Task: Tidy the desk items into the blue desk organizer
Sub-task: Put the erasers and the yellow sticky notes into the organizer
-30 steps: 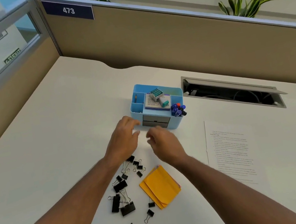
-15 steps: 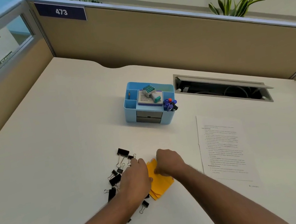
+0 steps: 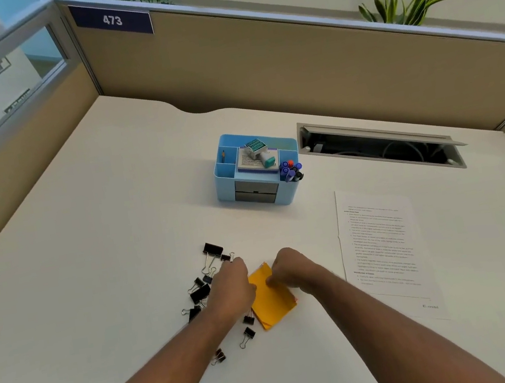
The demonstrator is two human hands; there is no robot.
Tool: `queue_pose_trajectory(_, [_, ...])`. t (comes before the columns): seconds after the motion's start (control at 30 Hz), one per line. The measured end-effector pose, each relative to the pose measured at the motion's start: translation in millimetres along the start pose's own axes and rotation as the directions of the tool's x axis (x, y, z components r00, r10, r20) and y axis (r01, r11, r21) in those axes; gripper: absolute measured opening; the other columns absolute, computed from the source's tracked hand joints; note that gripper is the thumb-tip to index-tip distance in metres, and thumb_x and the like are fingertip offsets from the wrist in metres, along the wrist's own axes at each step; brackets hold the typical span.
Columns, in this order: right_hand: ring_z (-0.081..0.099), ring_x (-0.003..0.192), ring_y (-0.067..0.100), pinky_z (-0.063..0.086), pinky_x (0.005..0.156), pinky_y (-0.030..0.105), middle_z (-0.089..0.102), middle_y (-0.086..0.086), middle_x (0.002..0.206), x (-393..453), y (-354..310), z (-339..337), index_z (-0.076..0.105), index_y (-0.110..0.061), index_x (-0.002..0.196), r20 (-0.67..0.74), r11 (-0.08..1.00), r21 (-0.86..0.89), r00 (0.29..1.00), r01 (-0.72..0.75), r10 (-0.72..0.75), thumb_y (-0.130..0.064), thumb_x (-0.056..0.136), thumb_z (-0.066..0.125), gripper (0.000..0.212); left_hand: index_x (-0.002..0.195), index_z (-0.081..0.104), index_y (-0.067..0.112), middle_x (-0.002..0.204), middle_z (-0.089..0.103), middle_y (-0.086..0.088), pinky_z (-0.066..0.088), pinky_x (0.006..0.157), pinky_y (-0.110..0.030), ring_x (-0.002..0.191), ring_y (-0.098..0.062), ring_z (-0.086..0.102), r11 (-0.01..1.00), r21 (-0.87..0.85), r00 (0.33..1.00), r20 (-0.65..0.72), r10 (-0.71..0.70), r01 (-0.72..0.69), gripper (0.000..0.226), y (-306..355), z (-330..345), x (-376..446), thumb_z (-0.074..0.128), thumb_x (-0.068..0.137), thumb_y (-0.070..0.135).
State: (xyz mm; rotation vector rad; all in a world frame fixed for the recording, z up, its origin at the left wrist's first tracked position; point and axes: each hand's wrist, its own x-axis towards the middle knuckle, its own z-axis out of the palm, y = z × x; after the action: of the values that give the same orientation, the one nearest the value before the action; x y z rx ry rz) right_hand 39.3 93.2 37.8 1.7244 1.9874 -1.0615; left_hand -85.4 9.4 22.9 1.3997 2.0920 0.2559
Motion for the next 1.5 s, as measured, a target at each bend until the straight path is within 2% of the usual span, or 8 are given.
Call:
queue_pose_trajectory(0.23, [0.059, 0.104, 0.024, 0.051, 0.087, 0.032, 0.062, 0.013, 0.114, -6.9, 17.5, -0.8, 0.062, -0.004, 0.115, -0.013, 0.997, 0.062, 0.999, 0.034, -0.033, -0.026, 0.091, 0.070, 0.034, 0.082, 0.049, 0.021, 0.082, 0.050, -0.001, 0.040, 0.063, -0.029, 0.071, -0.018, 0.046, 1.000, -0.010, 0.998, 0.060, 0.025, -0.025, 0.020, 3.8, 3.1, 2.9, 0.068, 0.082, 0.016])
queue_pose_trajectory(0.4, [0.053, 0.092, 0.016, 0.046, 0.075, 0.026, 0.060, 0.008, 0.109, -16.5, 21.9, -9.7, 0.057, -0.013, 0.107, -0.056, 0.991, 0.061, 0.991, 0.123, -0.120, -0.019, 0.091, 0.067, 0.020, 0.097, 0.056, 0.014, 0.092, 0.056, 0.002, 0.043, 0.063, -0.026, 0.079, -0.014, 0.052, 0.996, -0.078, 0.993, 0.097, 0.061, -0.054, 0.011, 6.1, -2.3, 1.5, 0.063, 0.089, 0.017])
queue_pose_trajectory(0.53, [0.057, 0.101, 0.022, 0.048, 0.076, 0.028, 0.060, 0.005, 0.119, -25.3, 13.4, -29.2, 0.048, -0.024, 0.121, -0.117, 0.954, -0.052, 0.947, 0.294, -0.298, -0.019, 0.096, 0.060, 0.029, 0.101, 0.052, 0.022, 0.093, 0.060, 0.002, 0.051, 0.068, -0.033, 0.082, -0.014, 0.058, 0.982, -0.115, 0.986, 0.068, 0.155, -0.147, 0.012, 17.4, -23.8, 1.1, 0.061, 0.094, 0.019])
queue_pose_trajectory(0.83, [0.059, 0.094, 0.019, 0.053, 0.079, 0.031, 0.065, 0.002, 0.109, -35.5, -19.8, -81.9, 0.064, -0.021, 0.112, -0.370, 0.843, -0.285, 0.759, 0.455, -0.535, -0.024, 0.097, 0.060, 0.016, 0.103, 0.058, 0.030, 0.100, 0.061, 0.006, 0.056, 0.080, -0.036, 0.091, -0.013, 0.058, 0.910, -0.187, 0.916, -0.238, 0.324, -0.370, 0.013, 36.2, -87.1, 25.0, 0.065, 0.093, 0.026])
queue_pose_trajectory(0.93, [0.059, 0.094, 0.018, 0.048, 0.075, 0.029, 0.065, 0.004, 0.108, -32.6, -36.2, -103.6, 0.065, -0.016, 0.110, -0.515, 0.816, -0.305, 0.636, 0.490, -0.574, -0.022, 0.097, 0.059, 0.015, 0.110, 0.061, 0.023, 0.101, 0.063, 0.003, 0.055, 0.077, -0.030, 0.089, -0.011, 0.059, 0.852, -0.159, 0.811, -0.432, 0.394, -0.499, 0.021, 40.8, -114.4, 41.3, 0.068, 0.090, 0.019])
queue_pose_trajectory(1.07, [0.059, 0.082, 0.021, 0.045, 0.064, 0.032, 0.065, 0.007, 0.097, -16.7, -60.4, -136.6, 0.065, -0.012, 0.100, -0.739, 0.803, -0.312, 0.402, 0.507, -0.541, -0.016, 0.096, 0.058, 0.010, 0.120, 0.059, 0.017, 0.108, 0.063, 0.001, 0.055, 0.076, -0.025, 0.091, -0.012, 0.061, 0.853, -0.224, 0.757, -0.600, 0.260, -0.471, 0.030, 36.5, -138.2, 70.3, 0.067, 0.091, 0.015])
queue_pose_trajectory(1.3, [0.058, 0.079, 0.025, 0.050, 0.066, 0.042, 0.064, 0.006, 0.094, 27.3, -105.1, -178.4, 0.066, -0.011, 0.100, -0.867, 0.809, -0.250, 0.248, 0.531, -0.431, -0.013, 0.096, 0.053, 0.013, 0.149, 0.036, 0.014, 0.155, 0.037, -0.005, 0.032, 0.112, -0.039, 0.141, -0.022, 0.033, 0.919, 0.214, 0.862, -0.327, 0.387, -0.332, 0.062, 6.3, -112.1, 94.3, 0.064, 0.093, 0.018])
queue_pose_trajectory(1.5, [0.056, 0.080, 0.027, 0.040, 0.063, 0.033, 0.062, 0.009, 0.092, 65.1, -125.1, -180.2, 0.066, -0.008, 0.096, -0.805, 0.833, -0.338, 0.323, 0.438, -0.497, -0.003, 0.091, 0.056, 0.012, 0.155, 0.021, 0.013, 0.163, 0.019, -0.005, 0.027, 0.117, -0.038, 0.150, -0.019, 0.015, 0.889, 0.324, 0.864, -0.280, 0.418, -0.324, 0.073, -4.6, -96.7, 102.4, 0.061, 0.095, 0.020])
